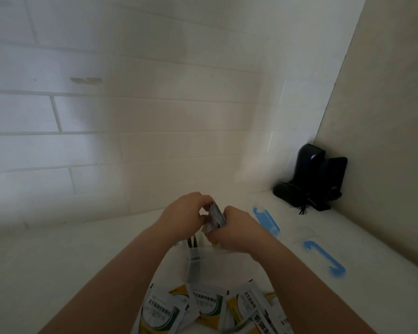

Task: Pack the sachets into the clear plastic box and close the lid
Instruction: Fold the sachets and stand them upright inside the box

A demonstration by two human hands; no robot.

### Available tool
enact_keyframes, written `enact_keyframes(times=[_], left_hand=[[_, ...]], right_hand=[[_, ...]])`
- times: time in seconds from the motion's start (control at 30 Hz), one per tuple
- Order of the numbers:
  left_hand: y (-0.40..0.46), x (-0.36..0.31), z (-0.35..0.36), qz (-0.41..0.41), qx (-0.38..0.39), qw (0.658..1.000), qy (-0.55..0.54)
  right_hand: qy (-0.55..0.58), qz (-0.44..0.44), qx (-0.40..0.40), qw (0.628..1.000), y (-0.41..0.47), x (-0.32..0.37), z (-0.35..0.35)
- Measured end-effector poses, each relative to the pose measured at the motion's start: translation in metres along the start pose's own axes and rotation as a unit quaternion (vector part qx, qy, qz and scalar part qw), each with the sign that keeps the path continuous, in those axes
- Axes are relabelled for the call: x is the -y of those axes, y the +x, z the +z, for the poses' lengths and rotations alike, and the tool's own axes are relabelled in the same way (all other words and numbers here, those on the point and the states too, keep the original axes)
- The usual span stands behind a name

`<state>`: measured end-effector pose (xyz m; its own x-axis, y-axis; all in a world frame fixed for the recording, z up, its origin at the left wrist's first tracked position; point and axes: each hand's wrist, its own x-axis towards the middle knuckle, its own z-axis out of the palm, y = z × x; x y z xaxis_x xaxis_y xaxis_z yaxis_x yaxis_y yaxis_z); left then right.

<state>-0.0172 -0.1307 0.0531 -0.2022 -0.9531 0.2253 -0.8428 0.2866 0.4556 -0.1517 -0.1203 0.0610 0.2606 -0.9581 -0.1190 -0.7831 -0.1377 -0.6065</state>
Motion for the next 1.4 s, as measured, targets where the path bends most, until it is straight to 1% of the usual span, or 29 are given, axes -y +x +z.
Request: enact_keyframes(times=[0.17,0.23,0.33,0.5,0.63,0.77,0.83,0.97,1.03,1.1,1.17,1.23,1.33,1.4], left_hand=[[0.0,-0.004,0.007,-0.039,0.003,0.996,0.077],[0.0,-0.003,0.007,-0.047,0.006,0.996,0.072],[0.0,-0.001,0.005,-0.048,0.017,0.998,0.036],[0.001,-0.001,0.005,-0.049,0.003,0.999,0.013],[-0.003,-0.003,0.006,-0.046,-0.036,0.998,-0.012],[-0.006,-0.003,0.002,-0.054,-0.09,0.991,-0.087],[-0.007,-0.002,0.003,-0.049,-0.082,0.993,-0.07],[-0.006,-0.004,0.005,-0.051,-0.032,0.997,-0.037],[-0.006,-0.004,0.005,-0.054,-0.026,0.998,-0.03],[-0.007,-0.004,0.005,-0.059,-0.039,0.997,-0.031],[-0.008,-0.004,0.004,-0.062,-0.058,0.995,-0.045],[-0.009,-0.004,0.005,-0.059,-0.064,0.995,-0.054],[-0.009,-0.004,0.005,-0.056,-0.059,0.995,-0.054],[-0.01,-0.004,0.005,-0.056,-0.052,0.996,-0.046]], right_hand=[[-0.06,0.006,0.017,0.998,0.002,0.004,0.004],[-0.062,0.006,0.03,0.998,0.002,0.006,0.004],[-0.057,0.004,0.047,0.997,0.001,0.006,0.0],[0.033,0.007,0.042,0.999,0.002,0.002,-0.004],[0.063,-0.002,0.064,0.996,0.005,0.0,-0.004],[0.155,0.004,0.059,0.986,0.004,-0.003,-0.009],[0.13,-0.007,0.058,0.99,0.002,-0.004,-0.009],[-0.02,-0.026,0.046,0.998,0.001,0.001,-0.001],[-0.032,-0.023,0.013,0.999,0.002,0.005,0.001],[-0.018,-0.032,-0.048,0.998,0.003,0.005,0.001],[-0.007,-0.046,-0.07,0.996,0.002,0.005,0.002],[-0.023,-0.051,-0.045,0.997,0.001,0.006,0.001],[-0.064,-0.042,0.031,0.997,0.001,0.007,-0.001],[-0.031,-0.02,0.044,0.998,0.002,0.006,-0.003]])
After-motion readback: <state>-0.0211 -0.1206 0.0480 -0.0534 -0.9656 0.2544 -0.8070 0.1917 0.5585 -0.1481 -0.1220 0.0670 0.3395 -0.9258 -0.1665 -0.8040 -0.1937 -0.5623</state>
